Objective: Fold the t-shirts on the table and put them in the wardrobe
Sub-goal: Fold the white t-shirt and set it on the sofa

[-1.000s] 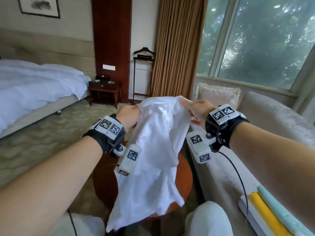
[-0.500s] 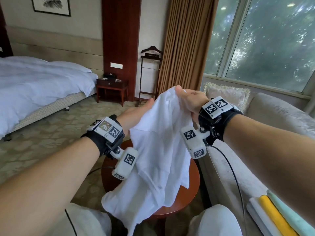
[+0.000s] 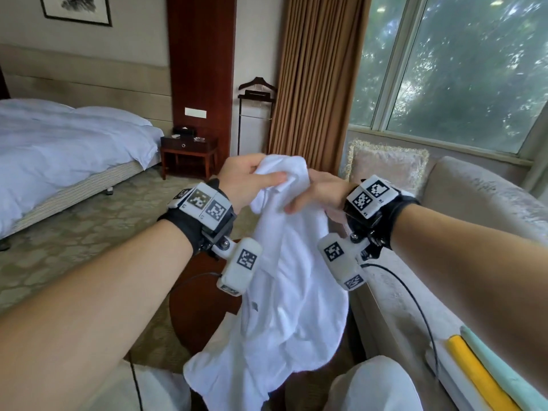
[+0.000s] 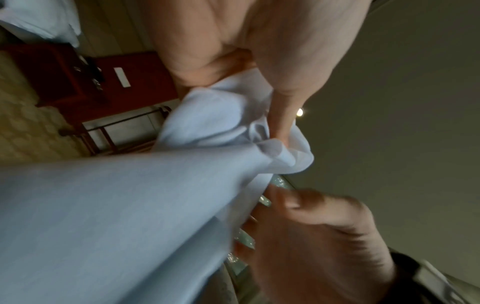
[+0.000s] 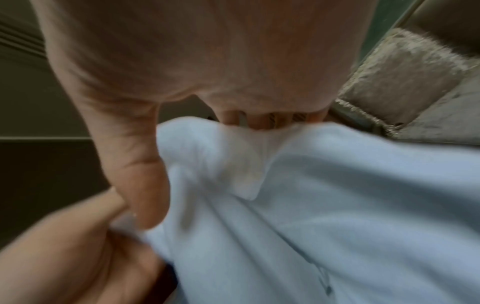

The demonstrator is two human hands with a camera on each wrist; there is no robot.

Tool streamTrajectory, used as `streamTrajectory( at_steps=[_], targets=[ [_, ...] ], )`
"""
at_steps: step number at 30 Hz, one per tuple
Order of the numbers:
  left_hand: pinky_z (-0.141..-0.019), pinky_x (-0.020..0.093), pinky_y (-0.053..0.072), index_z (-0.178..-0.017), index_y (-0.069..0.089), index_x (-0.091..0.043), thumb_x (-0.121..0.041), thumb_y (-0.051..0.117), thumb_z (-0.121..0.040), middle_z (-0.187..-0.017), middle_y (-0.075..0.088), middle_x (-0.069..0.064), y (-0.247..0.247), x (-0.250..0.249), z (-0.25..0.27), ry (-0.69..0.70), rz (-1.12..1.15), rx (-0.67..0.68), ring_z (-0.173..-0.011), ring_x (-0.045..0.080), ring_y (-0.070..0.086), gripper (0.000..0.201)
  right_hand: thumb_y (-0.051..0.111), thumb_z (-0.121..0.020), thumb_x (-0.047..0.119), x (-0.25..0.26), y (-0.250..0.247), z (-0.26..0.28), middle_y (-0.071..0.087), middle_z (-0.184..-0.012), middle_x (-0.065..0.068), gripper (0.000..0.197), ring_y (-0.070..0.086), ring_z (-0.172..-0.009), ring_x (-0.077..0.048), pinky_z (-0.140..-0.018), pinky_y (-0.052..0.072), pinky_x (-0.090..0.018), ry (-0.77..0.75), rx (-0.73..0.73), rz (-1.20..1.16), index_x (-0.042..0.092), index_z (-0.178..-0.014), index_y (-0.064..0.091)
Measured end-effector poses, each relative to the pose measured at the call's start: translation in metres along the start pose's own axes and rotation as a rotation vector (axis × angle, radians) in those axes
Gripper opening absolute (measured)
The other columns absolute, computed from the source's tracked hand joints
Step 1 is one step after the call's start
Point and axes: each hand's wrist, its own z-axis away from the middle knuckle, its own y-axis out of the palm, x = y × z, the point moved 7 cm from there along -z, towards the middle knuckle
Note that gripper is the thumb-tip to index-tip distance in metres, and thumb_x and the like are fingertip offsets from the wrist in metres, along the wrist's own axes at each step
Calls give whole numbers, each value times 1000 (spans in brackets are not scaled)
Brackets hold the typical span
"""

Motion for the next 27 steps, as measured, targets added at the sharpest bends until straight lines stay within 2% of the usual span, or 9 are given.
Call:
streamTrajectory(
  at_steps=[4, 6, 8, 11, 13, 16, 21, 24, 27],
  targets=[
    [-79, 26, 53, -98, 74, -15, -23, 84, -74, -93, 74, 1, 14, -14, -2, -16, 53, 7, -92, 12, 69, 27, 88, -33, 40, -7, 3, -16, 67, -116, -4, 90, 64, -109, -23, -98, 51, -43, -15, -88, 47, 15, -116, 63],
    [-79, 30, 55, -106, 71, -19, -32, 88, -65, -99, 74, 0, 15, -6, 0, -99, 108, 17, -96, 13, 70, 46, 88, -51, 42, 3, -2, -8, 68, -112, -4, 72, 64, -107, -22, -95, 51, -39, -12, -146, 143, 14, -114, 66],
    [-85, 37, 57, -119, 64, -20, -33, 92, -55, -107, 73, 0, 21, 16, 8, -256, 198, 78, -100, 16, 70, 71, 74, -82, 31, 6, -16, -5, 66, -96, -2, 21, 61, -99, -20, -84, 51, -28, -21, -242, 174, 14, -93, 67],
    [-92, 44, 55, -120, 65, -15, -20, 90, -61, -107, 74, 3, 36, 47, 27, -404, 192, 228, -100, 22, 71, 64, 81, -75, 27, -2, -41, 5, 65, -81, 4, 24, 64, -87, -18, -78, 55, -30, 1, -509, -129, 24, -71, 58],
    [-84, 36, 58, -103, 72, -10, -10, 88, -66, -96, 76, 2, 35, 56, 30, -371, 54, 150, -92, 20, 72, 40, 87, -66, 25, -15, -51, 9, 70, -82, 0, 26, 69, -85, -21, -81, 58, -40, 54, -625, -321, 20, -71, 61],
    [-53, 17, 45, -65, 57, -1, -1, 83, -70, -58, 61, -7, 18, 55, 23, -290, -17, -61, -57, 8, 59, 26, 86, -65, 30, -24, -61, 18, 69, -87, -4, 29, 69, -87, -26, -83, 58, -45, 146, -625, -281, 19, -73, 60],
    [-74, 25, 51, -69, 74, -27, -1, 79, -71, -78, 73, -5, -5, 30, 9, -86, -20, -211, -76, 8, 67, 27, 84, -59, 26, -37, -69, 33, 63, -108, -10, 74, 63, -95, -34, -85, 54, -46, 382, -562, -111, 5, -124, 54],
    [-78, 22, 53, -71, 77, -34, -5, 78, -73, -78, 75, -8, -1, 12, 5, -6, -47, -154, -80, 3, 70, 29, 76, -69, 8, -19, -60, 31, 53, -127, -12, 94, 55, -114, -31, -85, 49, -35, 207, -515, -102, 11, -148, 25],
    [-76, 16, 53, -84, 76, -23, -10, 85, -71, -84, 74, -5, 10, -8, 5, 37, -31, -88, -80, 2, 69, 21, 74, -68, -1, 4, -26, 26, 63, -121, -10, 83, 60, -108, -21, -79, 49, -27, 55, -207, -138, 18, -142, 42]
  ],
)
